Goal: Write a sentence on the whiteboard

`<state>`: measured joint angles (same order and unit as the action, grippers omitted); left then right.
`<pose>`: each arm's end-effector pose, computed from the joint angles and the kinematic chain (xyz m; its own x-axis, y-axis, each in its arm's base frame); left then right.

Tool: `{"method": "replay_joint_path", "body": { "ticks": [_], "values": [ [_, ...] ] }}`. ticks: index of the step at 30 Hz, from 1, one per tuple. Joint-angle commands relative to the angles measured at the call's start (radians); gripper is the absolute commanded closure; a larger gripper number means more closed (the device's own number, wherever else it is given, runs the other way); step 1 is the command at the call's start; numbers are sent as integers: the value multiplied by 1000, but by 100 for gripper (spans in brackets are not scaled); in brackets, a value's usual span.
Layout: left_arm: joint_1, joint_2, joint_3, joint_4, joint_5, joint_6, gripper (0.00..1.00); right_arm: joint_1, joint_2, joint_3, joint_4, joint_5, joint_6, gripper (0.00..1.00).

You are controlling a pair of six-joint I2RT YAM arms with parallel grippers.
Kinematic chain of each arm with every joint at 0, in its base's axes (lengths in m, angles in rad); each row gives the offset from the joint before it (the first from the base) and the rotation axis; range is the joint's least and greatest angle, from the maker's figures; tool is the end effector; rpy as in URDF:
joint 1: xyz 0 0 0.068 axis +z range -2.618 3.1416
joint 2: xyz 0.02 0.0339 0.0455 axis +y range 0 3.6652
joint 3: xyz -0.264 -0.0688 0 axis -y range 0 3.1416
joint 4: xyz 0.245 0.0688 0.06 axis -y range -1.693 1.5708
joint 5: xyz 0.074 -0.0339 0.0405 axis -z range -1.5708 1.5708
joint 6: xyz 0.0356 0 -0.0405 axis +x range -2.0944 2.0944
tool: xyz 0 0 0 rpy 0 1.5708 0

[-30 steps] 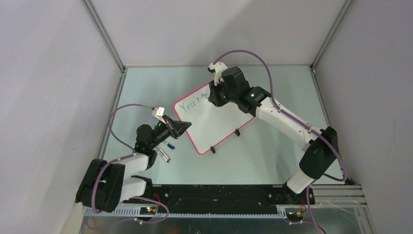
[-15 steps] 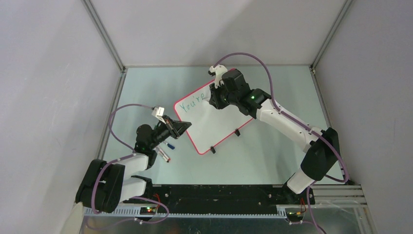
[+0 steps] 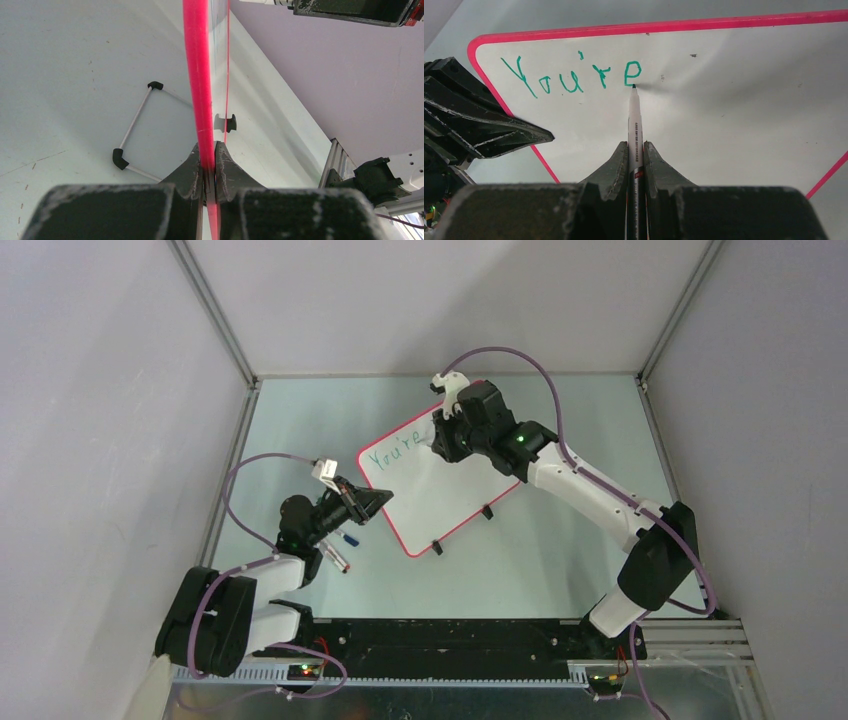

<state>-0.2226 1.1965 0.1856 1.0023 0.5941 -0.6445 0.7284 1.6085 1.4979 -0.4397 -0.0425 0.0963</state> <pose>0.1984 -0.0653 0.1826 -0.4446 -0.4098 -0.7965 0.5776 0.5484 -0.6046 0.2777 0.2497 0.3526 -0.4550 -0.2771 -0.8463 -0.6514 0.7516 0.1041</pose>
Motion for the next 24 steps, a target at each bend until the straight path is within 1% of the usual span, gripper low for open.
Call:
{"method": "replay_joint_path", "body": {
  "ticks": [1, 12, 16, 24],
  "values": [
    [-4, -14, 8, -27, -9, 124, 95, -11, -32, 9, 13, 39, -2, 100],
    [-4, -12, 10, -28, -8, 124, 95, -12, -70, 8, 20, 28, 3, 100],
    [-3, -6, 11, -27, -7, 123, 95, -17, -122, -31, 55, 6, 5, 100],
    [-3, -1, 15, -32, -2, 120, 95, -31, -222, -163, 137, -6, 8, 100]
  ]
}}
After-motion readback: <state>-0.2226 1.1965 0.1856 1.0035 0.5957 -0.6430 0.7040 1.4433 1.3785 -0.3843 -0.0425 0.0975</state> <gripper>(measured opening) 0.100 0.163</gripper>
